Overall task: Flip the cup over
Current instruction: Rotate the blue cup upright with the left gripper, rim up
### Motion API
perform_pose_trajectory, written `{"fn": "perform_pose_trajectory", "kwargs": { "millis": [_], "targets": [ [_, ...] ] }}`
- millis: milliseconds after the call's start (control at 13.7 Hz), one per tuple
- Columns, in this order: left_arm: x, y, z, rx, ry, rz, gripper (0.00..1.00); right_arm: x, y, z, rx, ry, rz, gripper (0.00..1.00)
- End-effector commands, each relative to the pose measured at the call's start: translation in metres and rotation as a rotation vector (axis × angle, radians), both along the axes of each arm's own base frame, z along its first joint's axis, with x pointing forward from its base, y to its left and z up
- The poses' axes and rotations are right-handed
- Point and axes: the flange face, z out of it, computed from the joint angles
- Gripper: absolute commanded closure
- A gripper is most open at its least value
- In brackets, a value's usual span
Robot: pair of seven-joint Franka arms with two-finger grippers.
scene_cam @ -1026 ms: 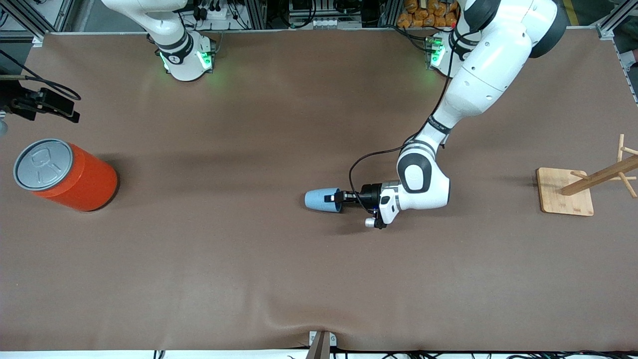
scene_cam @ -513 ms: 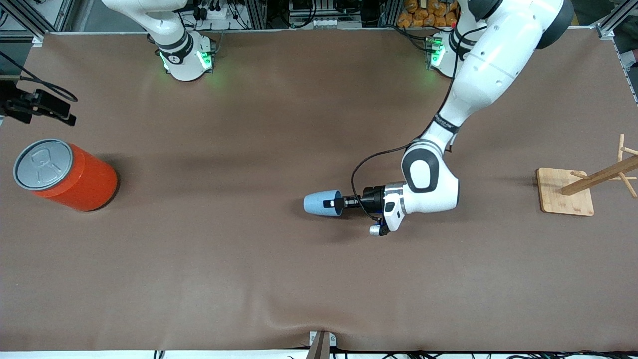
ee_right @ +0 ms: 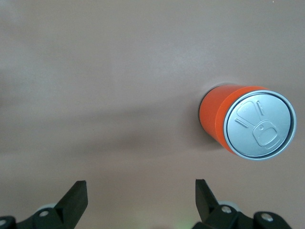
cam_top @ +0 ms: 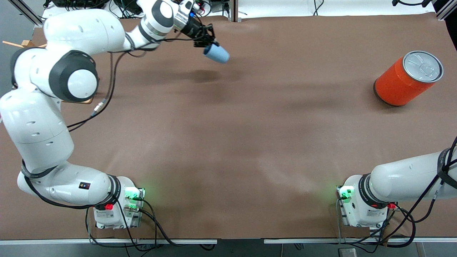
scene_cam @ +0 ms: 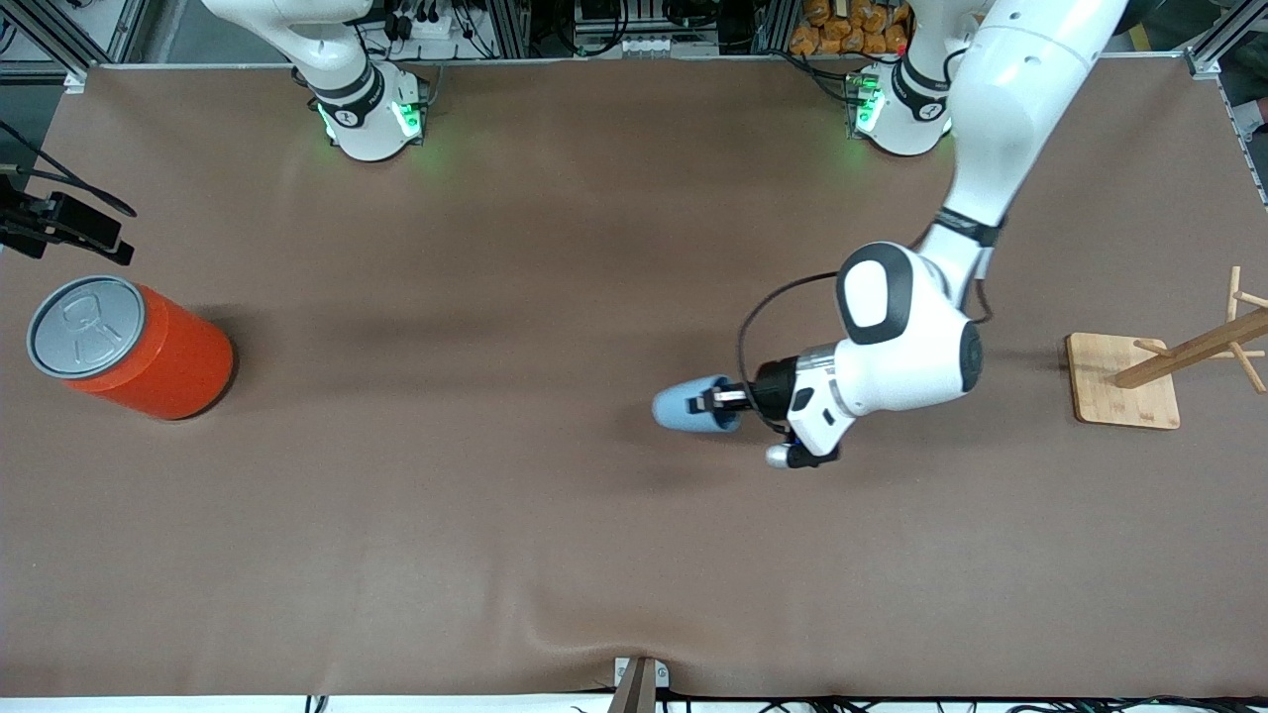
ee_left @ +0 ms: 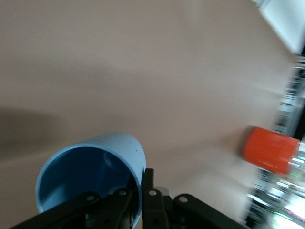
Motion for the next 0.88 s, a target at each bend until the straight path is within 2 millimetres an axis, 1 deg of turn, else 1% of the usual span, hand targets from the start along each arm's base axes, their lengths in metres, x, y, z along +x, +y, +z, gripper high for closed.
{"fn": "perform_pose_trajectory", "kwargs": {
  "millis": [0,147,220,293,440,586,806],
  "targets": [
    [-0.01,0.05,0.027,0.193,-0.069,-0.024,1.0,0.003,0.002,0.002,0.01,-0.012,0.011,0.0],
    [-0.023,0.077,0.051,0.312,-0.102,-0.056,1.0,0.007,0.003,0.001,0.01,-0.029,0.012,0.0],
    [-0.03,0.096,0.051,0.39,-0.112,-0.061,1.0,0.007,0.003,0.0,0.01,-0.026,0.011,0.0],
    [-0.039,0.107,0.043,0.47,-0.126,-0.09,1.0,0.007,0.001,0.0,0.01,-0.027,0.007,0.0],
    [-0.042,0.148,0.019,0.57,-0.142,-0.102,1.0,0.006,-0.002,0.001,0.008,-0.029,0.003,0.0],
    [-0.047,0.172,-0.002,0.626,-0.155,-0.114,1.0,0.006,-0.004,0.002,0.002,-0.032,0.001,0.0],
    [-0.052,0.185,-0.025,0.649,-0.141,-0.122,1.0,0.007,-0.002,0.003,0.009,-0.04,0.001,0.0]
  ]
}}
